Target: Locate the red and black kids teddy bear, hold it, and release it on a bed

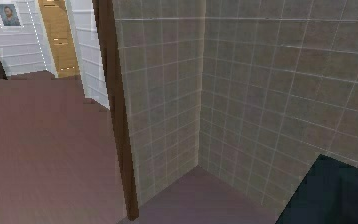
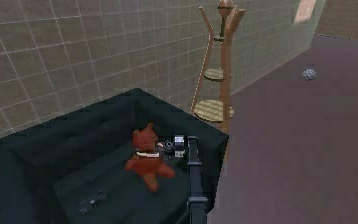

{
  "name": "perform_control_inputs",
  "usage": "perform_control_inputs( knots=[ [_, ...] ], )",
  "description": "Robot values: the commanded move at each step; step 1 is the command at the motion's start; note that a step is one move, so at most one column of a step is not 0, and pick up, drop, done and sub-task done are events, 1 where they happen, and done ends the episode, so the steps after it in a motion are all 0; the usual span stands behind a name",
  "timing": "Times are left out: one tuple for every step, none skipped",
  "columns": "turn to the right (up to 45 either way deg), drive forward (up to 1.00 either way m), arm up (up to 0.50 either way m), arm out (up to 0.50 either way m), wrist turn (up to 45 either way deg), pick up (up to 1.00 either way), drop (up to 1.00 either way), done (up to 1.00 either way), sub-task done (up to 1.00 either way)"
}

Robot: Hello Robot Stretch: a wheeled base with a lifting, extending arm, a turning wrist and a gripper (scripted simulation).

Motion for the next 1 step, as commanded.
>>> perform_control_inputs(
  knots=[
    [0.0,0.00,-0.30,0.00,0.0,0.00,0.00,0.00,0.00]
  ],
)
